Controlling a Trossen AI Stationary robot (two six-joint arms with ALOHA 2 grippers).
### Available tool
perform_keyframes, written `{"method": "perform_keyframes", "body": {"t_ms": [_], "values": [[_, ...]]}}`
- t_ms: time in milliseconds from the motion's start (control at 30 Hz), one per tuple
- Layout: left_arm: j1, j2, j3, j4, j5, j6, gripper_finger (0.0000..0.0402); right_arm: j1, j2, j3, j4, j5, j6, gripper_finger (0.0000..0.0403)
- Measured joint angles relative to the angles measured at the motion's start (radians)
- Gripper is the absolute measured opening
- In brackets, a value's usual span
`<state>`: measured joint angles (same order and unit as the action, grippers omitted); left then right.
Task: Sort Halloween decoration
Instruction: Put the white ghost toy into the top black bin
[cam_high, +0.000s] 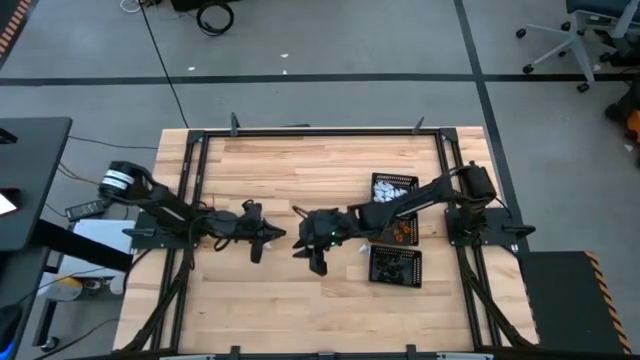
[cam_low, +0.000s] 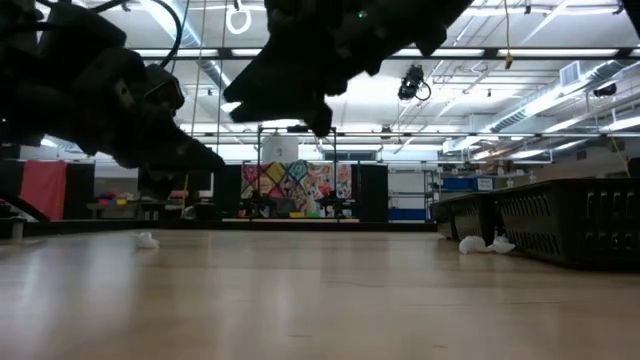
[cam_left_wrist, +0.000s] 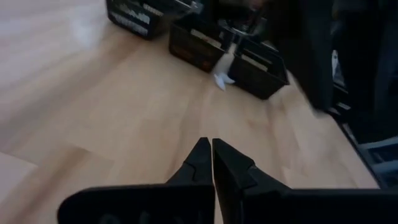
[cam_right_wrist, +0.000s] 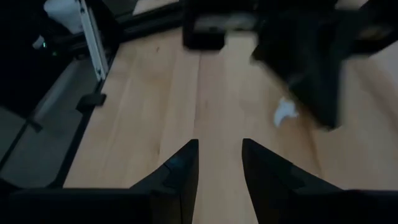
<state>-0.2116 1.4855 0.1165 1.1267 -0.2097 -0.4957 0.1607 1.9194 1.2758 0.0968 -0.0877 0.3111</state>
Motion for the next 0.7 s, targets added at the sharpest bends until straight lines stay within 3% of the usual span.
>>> {"method": "perform_keyframes", "body": {"t_ms": [233, 400, 700], "values": [[0.025, -0.226, 0.014, -0.283, -0.027, 0.053, 0.0, 0.016, 0.11, 0.0, 0.153, -0.002, -0.007, 0.0128], [0.026, -0.368, 0.099, -0.571, -0.061, 0.162, 0.0, 0.004, 0.196, 0.0, 0.285, -0.009, 0.0, 0.0135], [0.022, -0.545, 0.294, -1.052, -0.111, 0.213, 0.0, -0.019, 0.327, 0.026, 0.443, 0.026, -0.068, 0.0218]]}}
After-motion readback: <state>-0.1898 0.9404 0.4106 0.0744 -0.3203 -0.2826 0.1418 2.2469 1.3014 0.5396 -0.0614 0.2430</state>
